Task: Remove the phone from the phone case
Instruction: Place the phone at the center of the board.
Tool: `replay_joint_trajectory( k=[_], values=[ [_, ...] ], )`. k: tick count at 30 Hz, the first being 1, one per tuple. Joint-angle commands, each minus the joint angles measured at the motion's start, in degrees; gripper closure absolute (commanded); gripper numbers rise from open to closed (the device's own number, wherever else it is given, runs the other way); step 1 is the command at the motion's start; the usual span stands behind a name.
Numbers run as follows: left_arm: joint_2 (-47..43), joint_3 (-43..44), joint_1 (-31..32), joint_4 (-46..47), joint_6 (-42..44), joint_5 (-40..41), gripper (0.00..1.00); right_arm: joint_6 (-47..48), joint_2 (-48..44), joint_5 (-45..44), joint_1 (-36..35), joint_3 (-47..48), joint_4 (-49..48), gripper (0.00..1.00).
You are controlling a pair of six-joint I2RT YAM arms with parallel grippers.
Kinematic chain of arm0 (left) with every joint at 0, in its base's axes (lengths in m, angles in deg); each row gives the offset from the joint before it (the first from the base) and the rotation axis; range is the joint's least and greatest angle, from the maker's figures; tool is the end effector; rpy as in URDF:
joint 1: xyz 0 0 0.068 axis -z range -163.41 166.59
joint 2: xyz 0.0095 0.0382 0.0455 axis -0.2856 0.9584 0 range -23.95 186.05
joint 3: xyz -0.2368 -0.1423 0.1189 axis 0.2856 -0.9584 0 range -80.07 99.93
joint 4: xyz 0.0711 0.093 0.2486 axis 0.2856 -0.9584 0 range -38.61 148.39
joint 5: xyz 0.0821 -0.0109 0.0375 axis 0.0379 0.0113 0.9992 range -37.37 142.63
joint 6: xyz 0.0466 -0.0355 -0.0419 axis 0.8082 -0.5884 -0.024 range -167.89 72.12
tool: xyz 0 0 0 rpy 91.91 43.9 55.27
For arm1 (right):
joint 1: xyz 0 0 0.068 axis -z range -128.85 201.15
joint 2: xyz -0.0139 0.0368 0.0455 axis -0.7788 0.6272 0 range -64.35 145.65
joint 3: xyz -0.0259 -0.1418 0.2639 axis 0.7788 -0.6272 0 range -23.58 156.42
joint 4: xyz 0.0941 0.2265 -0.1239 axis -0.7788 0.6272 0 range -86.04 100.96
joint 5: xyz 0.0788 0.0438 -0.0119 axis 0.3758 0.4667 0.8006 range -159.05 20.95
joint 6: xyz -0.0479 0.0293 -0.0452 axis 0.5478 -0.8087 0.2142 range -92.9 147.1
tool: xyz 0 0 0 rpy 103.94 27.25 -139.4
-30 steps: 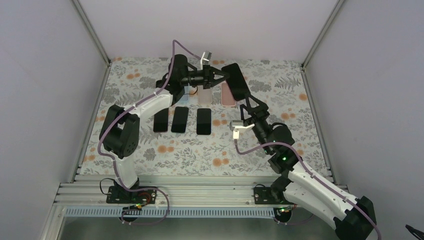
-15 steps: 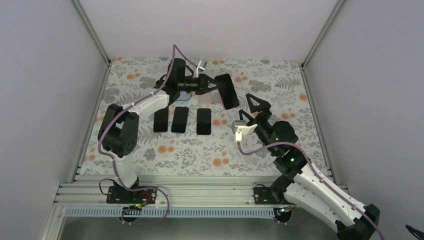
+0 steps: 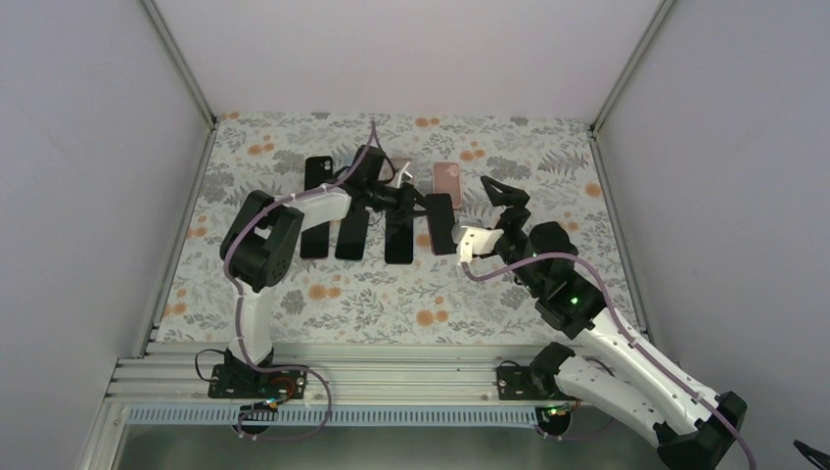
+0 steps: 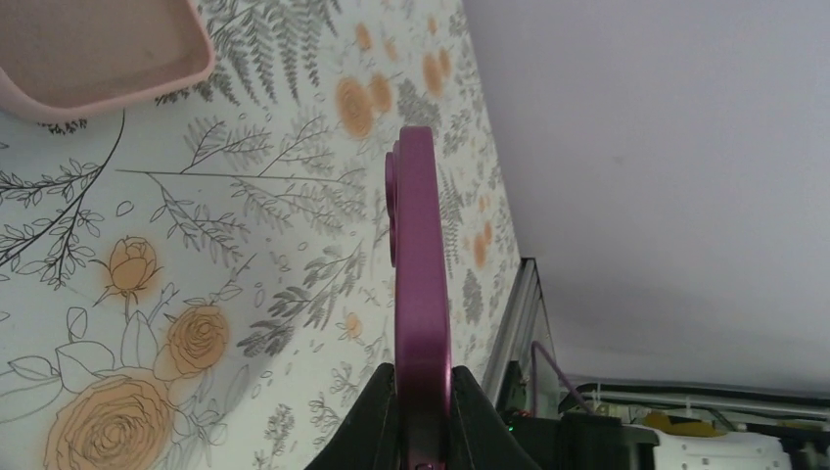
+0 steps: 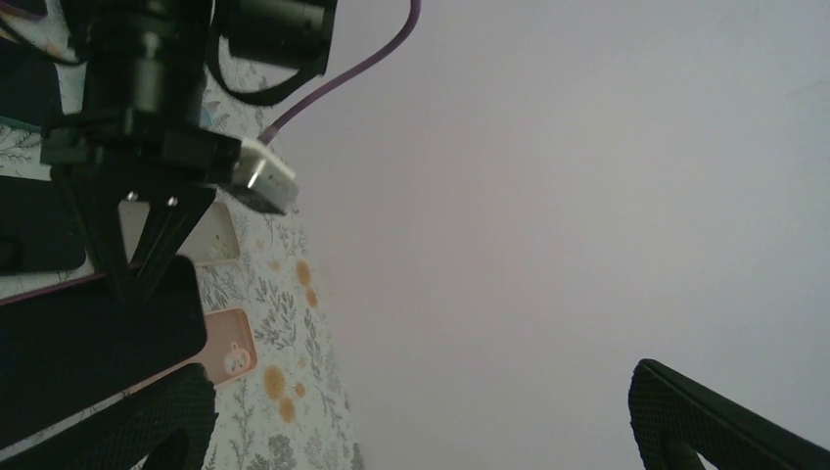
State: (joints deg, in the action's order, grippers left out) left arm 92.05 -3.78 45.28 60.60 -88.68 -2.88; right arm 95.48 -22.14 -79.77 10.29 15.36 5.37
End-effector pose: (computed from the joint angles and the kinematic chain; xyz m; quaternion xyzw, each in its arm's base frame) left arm 0.3902 -0.2694 0.1916 0.1211 0.8110 -0.5663 0.0836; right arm 0.1566 0.1209 0.3444 -0.5604 0.4755 -0.2272 0.6390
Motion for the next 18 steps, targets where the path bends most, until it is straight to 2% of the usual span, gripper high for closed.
replay_joint_trajectory(
  k=[1, 18],
  values=[
    [2.97, 3.77, 1.37, -2.41, 4.31, -0.60, 0.98, -5.55, 0.17, 1.13, -0.45, 2.85, 1.96, 0.01],
    [12.86, 12.48, 2.81, -7.29, 5.73, -0.68, 0.97, -9.52, 0.70, 1.81, 0.69, 5.81, 3.32, 0.01]
  ],
)
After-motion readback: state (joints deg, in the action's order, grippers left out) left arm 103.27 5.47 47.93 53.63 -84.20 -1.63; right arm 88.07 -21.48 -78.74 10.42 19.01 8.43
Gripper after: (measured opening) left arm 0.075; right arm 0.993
